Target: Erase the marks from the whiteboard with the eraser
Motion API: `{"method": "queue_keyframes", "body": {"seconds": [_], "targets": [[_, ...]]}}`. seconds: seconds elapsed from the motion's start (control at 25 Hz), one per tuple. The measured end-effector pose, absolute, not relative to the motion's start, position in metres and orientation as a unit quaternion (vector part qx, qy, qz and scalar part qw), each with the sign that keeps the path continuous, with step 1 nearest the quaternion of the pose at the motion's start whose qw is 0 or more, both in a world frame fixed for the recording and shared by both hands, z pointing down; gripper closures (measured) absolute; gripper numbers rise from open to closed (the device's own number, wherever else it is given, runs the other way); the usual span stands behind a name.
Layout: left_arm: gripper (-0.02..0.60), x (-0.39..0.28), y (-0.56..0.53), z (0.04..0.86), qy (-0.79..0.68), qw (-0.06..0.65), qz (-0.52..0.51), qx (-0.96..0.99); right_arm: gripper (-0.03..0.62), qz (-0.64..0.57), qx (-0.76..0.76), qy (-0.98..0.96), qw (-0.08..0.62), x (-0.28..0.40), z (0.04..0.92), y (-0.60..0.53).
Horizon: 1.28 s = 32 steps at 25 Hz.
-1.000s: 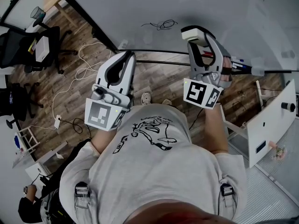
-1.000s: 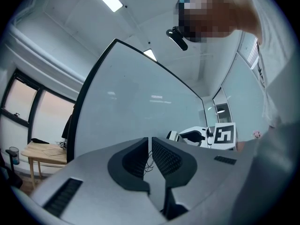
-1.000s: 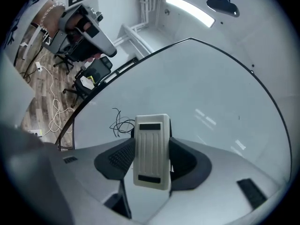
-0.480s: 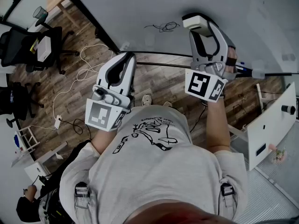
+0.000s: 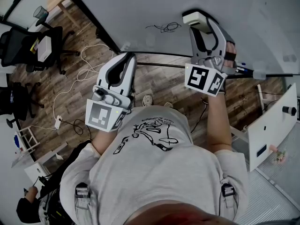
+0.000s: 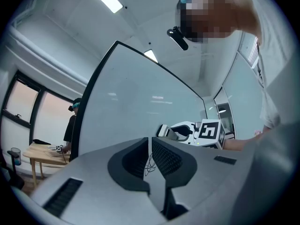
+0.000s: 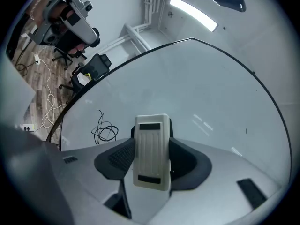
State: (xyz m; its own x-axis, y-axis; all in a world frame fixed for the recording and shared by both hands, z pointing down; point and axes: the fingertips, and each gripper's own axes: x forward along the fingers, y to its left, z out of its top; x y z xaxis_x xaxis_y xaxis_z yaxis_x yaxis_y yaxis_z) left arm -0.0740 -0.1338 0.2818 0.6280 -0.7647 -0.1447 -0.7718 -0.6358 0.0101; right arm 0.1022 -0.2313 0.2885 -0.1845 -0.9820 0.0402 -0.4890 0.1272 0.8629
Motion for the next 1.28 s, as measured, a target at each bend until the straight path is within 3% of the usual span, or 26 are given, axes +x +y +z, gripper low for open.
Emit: {"method": "queue_keyframes", "body": {"seconds": [1.28], "targets": [[0.543,-0.08,-0.13,0.282,0.432,0.026,0.066,-0.899,0.358,-0.387,0.51,-0.666,0.383,0.075,0.356,-0.237]]}}
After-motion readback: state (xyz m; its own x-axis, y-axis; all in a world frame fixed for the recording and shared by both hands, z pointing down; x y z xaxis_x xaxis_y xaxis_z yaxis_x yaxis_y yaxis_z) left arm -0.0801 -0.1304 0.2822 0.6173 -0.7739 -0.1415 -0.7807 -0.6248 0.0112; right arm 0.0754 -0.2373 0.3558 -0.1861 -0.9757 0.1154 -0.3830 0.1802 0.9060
